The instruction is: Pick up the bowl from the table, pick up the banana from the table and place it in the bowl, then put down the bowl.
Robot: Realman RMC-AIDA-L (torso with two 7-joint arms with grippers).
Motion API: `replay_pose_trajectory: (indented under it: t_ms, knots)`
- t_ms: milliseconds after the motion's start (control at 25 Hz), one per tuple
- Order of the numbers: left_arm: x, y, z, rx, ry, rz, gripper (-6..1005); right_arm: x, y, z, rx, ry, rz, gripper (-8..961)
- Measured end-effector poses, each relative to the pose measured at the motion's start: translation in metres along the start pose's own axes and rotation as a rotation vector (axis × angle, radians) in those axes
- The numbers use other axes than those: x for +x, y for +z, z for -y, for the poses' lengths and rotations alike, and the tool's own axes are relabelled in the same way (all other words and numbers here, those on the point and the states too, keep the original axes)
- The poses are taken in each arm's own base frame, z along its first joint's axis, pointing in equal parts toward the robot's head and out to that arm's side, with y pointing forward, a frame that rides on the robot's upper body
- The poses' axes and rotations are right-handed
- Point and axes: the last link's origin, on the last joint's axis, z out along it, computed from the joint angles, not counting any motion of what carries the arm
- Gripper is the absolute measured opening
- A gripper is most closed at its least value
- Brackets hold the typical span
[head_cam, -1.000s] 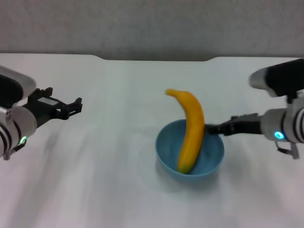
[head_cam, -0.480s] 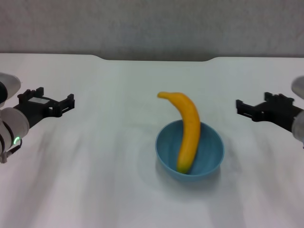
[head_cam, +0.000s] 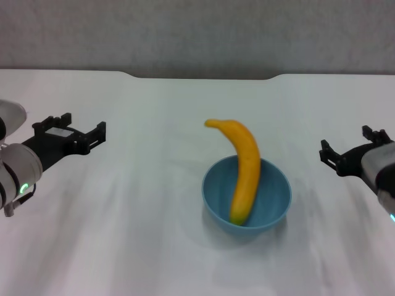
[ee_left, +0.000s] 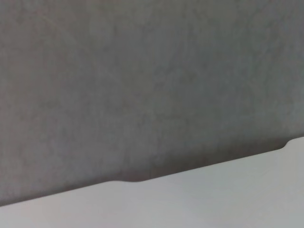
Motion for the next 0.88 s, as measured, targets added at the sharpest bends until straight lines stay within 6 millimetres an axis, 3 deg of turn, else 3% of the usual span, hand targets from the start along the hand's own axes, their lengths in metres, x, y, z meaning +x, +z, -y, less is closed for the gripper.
replay_pose_trajectory:
  t_ms: [280, 600, 880]
  knots:
    - [-0.006, -0.005, -0.003, -0.042, 0.026, -0.038, 789, 0.021, -0.017, -0.005, 0.15, -0.089, 0.157, 892]
    - [-0.015, -0.01, -0.008, -0.12, -0.017, -0.133, 789, 0.037, -0.051, 0.024, 0.147, 0.1, 0.49, 892]
    - [-0.026, -0.014, -0.007, -0.149, -0.07, -0.167, 789, 0.046, -0.06, 0.038, 0.071, 0.357, 0.531, 892]
